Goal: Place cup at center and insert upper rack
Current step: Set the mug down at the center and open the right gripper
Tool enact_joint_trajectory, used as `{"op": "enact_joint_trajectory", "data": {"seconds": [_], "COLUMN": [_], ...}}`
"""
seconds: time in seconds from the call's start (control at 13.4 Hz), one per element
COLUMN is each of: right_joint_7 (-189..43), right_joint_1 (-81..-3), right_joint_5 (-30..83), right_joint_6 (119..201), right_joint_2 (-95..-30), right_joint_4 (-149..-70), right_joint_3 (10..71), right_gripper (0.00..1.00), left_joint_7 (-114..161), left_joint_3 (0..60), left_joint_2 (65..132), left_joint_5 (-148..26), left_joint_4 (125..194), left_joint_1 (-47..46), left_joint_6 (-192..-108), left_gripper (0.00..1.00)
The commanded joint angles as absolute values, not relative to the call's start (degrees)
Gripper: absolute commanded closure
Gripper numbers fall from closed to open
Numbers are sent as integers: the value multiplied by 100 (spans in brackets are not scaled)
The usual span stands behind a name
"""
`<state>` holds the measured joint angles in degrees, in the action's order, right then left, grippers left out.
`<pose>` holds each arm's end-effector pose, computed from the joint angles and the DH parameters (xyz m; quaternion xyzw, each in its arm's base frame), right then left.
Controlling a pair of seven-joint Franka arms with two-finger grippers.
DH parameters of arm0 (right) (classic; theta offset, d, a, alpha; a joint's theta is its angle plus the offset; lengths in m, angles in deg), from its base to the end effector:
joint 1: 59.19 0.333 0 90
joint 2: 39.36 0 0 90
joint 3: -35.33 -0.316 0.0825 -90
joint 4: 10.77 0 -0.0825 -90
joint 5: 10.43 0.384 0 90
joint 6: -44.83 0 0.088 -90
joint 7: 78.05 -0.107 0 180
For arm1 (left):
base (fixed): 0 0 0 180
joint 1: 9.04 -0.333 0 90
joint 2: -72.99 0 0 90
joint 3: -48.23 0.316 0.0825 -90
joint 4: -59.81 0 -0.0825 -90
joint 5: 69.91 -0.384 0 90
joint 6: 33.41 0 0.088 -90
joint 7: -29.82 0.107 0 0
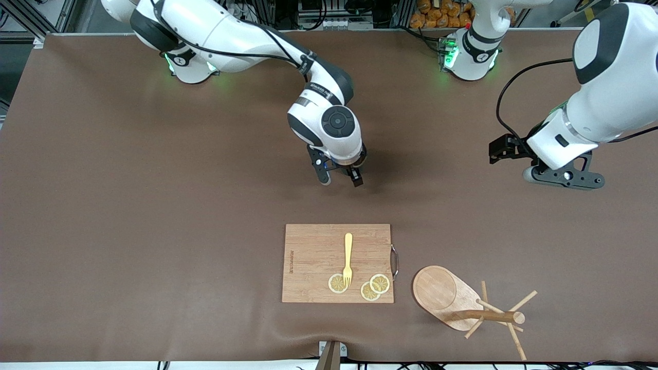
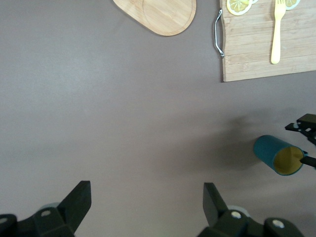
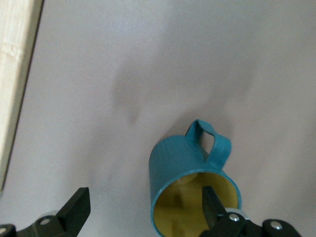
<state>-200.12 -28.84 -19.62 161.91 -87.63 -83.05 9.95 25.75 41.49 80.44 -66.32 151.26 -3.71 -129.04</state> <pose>0.4966 0.5601 0.2837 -0.8161 0.5706 0.0909 0.0091 0.5828 -0.1270 0.5467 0.9967 -0.0655 -0.0332 0.0344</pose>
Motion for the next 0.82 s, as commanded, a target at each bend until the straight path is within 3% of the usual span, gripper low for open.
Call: {"op": "enact_joint_trajectory", "data": {"seconds": [0.0, 0.37, 0.75], "right_joint_7": [-20083, -19593, -18636], "right_joint_1": [-3491, -5388, -6813], "right_joint_5": [-2010, -2071, -2721], "right_joint_6": [15638, 14277, 13432], "right_joint_2": [-8639, -8629, -8620], "right_joint_4": [-8135, -8090, -8160], "right_joint_3": [380, -1421, -2407], "right_gripper": [0, 0, 0], "left_joint_7": [2350, 1937, 1085], "left_joint_3": [4015, 3743, 3216], "left_joint_2": [7985, 8002, 8108], "left_joint_5": [-6719, -6727, -6727], "left_joint_4": [15157, 15192, 15192], "left_joint_1": [-368, -359, -324], "left_joint_6": [-12966, -12966, -12974], "left_gripper": [0, 0, 0]}}
